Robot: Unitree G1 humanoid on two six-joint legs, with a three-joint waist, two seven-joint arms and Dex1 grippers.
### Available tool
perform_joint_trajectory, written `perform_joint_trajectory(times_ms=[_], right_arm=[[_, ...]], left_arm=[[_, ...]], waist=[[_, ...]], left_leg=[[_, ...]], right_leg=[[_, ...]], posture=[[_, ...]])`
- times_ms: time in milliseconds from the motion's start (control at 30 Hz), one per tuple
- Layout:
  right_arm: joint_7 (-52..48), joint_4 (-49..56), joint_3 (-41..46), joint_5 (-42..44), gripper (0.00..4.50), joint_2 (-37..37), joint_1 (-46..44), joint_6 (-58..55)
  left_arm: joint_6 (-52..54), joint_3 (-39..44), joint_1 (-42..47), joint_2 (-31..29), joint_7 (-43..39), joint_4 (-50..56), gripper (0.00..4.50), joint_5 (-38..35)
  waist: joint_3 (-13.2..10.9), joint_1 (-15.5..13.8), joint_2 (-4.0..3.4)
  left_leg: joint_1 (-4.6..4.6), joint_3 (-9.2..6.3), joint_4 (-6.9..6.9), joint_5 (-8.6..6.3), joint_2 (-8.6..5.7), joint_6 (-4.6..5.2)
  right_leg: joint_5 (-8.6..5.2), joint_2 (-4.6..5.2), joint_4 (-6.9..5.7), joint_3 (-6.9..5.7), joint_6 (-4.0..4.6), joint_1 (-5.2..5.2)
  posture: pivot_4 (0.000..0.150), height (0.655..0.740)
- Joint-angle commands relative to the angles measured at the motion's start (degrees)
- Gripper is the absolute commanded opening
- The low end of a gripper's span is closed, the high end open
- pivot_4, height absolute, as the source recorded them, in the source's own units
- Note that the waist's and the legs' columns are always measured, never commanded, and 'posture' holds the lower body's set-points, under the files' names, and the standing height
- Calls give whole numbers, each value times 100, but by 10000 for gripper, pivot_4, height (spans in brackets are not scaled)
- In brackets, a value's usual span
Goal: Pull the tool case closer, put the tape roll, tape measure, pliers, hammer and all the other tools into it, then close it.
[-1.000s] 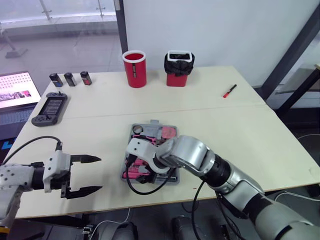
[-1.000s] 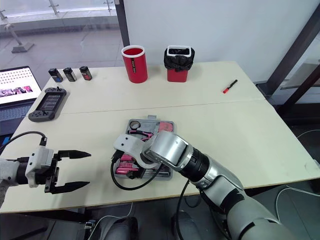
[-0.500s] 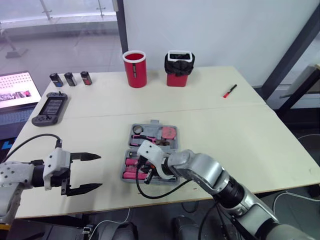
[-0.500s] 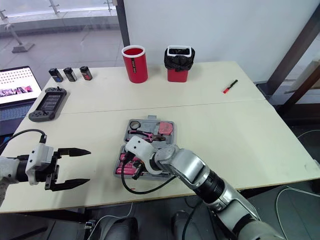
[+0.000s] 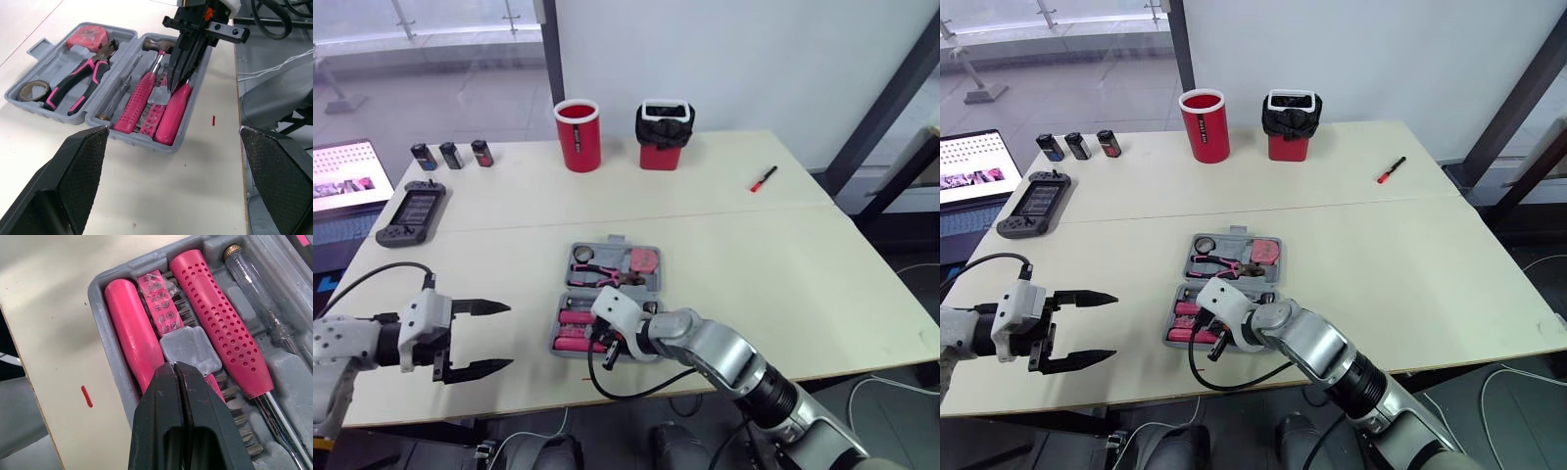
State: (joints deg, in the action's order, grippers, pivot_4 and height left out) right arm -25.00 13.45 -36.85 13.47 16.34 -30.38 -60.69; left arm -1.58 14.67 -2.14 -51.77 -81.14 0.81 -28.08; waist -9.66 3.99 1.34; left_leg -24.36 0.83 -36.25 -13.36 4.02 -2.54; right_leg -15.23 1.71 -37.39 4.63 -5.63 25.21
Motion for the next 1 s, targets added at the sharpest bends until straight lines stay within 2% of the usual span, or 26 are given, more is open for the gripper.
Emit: perform_joint_trajectory(times_ms=[33,133,267,333,433,467,567,667,800,1000], right_arm=[[-121,-59,-312,-163,525,131,202,-18],[-188,56,-224,-239,525,110,201,318],[-205,345,503,-213,525,-87,-65,1007],[-254,590,1194,46,525,-40,-222,886],[-521,994,2085,491,0,310,-313,509],[-608,1062,2251,591,0,433,-305,393],[-813,871,2629,588,0,1241,-210,-16],[-858,532,2527,373,0,1873,-96,-117],[-926,266,2074,74,0,2280,23,-43],[-873,-280,1343,-380,0,2106,-165,-13]], left_arm=[[-1,33,55,-61,-31,32,45000,-10],[55,-20,111,-48,50,-9,45000,56],[134,-213,382,66,314,-260,45000,266],[201,-435,765,279,619,-601,45000,463],[563,-611,1403,655,1083,-1109,36153,552],[580,-664,1525,711,1076,-1246,31731,585],[254,-1065,2160,983,1205,-2106,16318,1077],[22,-1324,2712,1237,1403,-2793,281,1449],[-424,-1596,3209,1506,1681,-3546,281,1918],[-882,-2238,3515,1841,1923,-4120,281,2680]], waist=[[1,-1,0],[2,-1,2],[2,-4,1],[0,-25,-1],[3,-126,3],[3,-149,3],[3,-198,3],[3,-263,4],[3,-243,4],[3,-189,3]], left_leg=[[1,0,0,0,0,0],[5,0,0,0,0,0],[8,0,-1,0,0,0],[8,-2,-2,0,0,0],[3,-6,-15,1,-1,-1],[3,-10,-18,0,-1,-1],[4,-12,-25,0,-1,-1],[5,-12,-34,0,-3,-1],[5,-10,-35,0,-3,1],[3,-15,-40,-1,-3,1]], right_leg=[[0,0,0,0,0,-1],[-1,0,0,0,1,-6],[0,-2,0,0,0,-9],[6,-3,0,1,-12,-10],[10,-5,-1,-1,-18,-14],[10,-6,0,-2,-19,-20],[10,-6,3,-4,-19,-29],[7,-6,5,-3,-12,-33],[10,-12,0,2,-16,-29],[11,-14,0,2,-19,-31]], posture=[[1500,7387],[1500,7387],[1500,7387],[1500,7387],[1500,7387],[1500,7387],[1500,7387],[1500,7387],[1500,7387],[1500,7387]])
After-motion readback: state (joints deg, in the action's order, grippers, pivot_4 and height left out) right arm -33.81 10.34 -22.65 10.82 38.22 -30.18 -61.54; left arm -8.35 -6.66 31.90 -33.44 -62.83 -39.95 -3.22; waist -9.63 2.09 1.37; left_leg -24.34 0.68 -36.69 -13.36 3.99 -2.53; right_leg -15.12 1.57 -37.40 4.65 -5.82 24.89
